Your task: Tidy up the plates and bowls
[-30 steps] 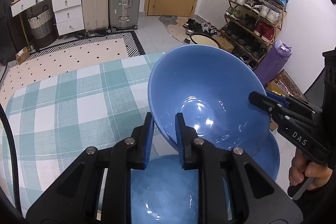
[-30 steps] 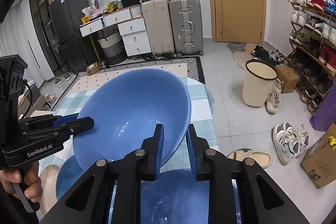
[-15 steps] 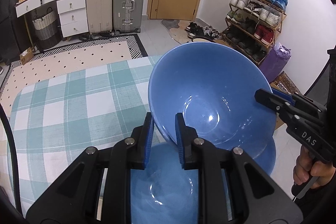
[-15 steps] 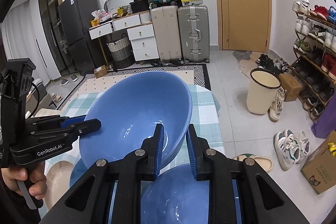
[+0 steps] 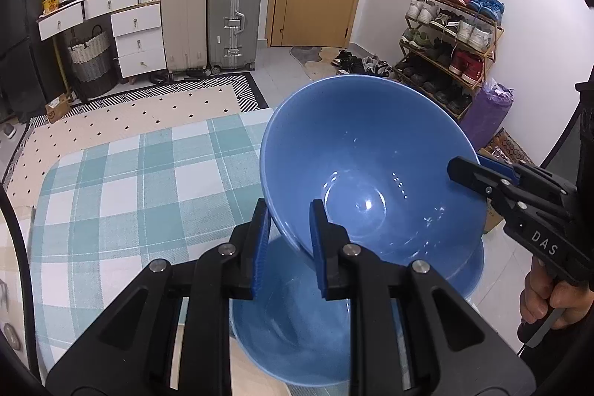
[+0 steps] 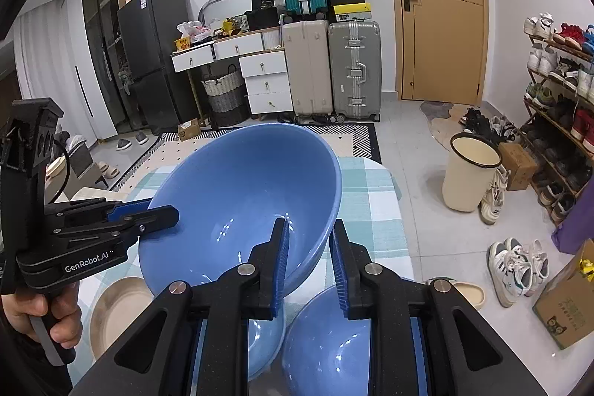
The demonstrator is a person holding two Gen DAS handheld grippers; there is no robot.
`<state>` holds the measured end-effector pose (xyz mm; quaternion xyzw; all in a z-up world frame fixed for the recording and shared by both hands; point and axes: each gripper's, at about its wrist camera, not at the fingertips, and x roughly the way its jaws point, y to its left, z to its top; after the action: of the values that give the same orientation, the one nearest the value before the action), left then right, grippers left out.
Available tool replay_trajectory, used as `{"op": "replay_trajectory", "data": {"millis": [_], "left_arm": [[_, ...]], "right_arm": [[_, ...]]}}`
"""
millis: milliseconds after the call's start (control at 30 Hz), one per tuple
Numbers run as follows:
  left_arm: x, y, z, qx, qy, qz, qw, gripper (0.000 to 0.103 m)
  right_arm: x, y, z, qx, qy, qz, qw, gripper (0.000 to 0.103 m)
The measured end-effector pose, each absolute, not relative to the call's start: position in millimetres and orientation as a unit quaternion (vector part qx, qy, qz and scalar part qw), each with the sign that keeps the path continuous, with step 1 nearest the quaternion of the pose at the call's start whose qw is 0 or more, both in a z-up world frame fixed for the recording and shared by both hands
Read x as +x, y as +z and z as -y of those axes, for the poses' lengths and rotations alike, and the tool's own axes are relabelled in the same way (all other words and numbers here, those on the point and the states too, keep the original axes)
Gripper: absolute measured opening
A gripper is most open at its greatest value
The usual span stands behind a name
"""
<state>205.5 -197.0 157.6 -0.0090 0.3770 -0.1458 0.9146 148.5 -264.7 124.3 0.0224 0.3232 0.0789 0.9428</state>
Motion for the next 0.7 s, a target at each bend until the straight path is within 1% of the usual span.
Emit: {"op": "replay_trajectory", "data": {"millis": [467, 700], "left_arm": [[165, 165, 191, -0.003, -0.146, -0.375, 0.916, 0.017], [157, 163, 193, 0.000, -0.147, -0.376, 0.915, 0.017]], "right_arm": [[127, 119, 253, 0.023, 0.087, -0.323, 0.942, 0.023], [116, 113, 250, 0.030, 0.090, -0.323, 0.942, 0.023]]}}
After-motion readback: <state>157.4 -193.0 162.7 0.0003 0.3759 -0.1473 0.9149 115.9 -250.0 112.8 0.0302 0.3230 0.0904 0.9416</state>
